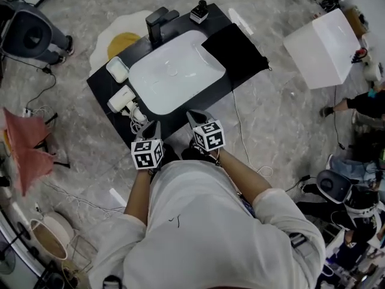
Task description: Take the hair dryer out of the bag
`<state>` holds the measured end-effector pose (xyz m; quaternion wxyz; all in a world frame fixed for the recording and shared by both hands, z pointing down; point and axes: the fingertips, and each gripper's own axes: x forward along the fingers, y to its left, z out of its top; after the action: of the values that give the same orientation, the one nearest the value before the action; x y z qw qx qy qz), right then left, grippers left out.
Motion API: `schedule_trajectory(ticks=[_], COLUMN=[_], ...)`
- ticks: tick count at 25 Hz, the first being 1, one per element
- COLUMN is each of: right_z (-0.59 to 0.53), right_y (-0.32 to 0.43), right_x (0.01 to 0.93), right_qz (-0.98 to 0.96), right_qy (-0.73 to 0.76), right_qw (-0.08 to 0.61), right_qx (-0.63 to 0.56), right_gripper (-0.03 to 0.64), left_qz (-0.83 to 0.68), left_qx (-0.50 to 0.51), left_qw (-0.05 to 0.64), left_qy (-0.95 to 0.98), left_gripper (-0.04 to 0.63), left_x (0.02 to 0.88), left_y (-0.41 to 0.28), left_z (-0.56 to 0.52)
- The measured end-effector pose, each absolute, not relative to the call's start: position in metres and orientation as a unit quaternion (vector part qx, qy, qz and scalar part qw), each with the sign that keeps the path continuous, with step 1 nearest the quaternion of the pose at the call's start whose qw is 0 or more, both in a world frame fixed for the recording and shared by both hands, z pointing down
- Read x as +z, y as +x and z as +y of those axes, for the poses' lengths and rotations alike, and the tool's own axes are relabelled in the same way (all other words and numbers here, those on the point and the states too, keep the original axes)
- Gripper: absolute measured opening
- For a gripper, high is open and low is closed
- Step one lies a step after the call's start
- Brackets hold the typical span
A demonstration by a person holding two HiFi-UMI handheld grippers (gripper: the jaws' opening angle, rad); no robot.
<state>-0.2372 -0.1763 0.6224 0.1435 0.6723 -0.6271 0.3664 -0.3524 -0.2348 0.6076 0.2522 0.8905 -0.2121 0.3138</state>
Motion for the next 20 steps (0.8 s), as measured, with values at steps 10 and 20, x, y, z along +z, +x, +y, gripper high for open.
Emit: schedule_trajectory(ticks=[10, 20], right_z=[-0.099, -0.106], right_y=[-0.171, -0.129], right_x=[0.574, 0.496], right_qz=[-0.61, -0.602], right_qy=[0.717, 0.763], right_qw=[0.121, 0.086], right_qx=[0.314, 0.22], right_gripper=[-0.002, -0.003], left_qz=[-0.175, -0.176], left_qx=[0.302, 0.227], left_qw=[0.231, 0.154], left_qy=[0.908, 0.945], left_gripper=[0.029, 0.029], left_x=[0.58, 0.499], left_y=[-0.265, -0.236], left_z=[-0.154, -0.159])
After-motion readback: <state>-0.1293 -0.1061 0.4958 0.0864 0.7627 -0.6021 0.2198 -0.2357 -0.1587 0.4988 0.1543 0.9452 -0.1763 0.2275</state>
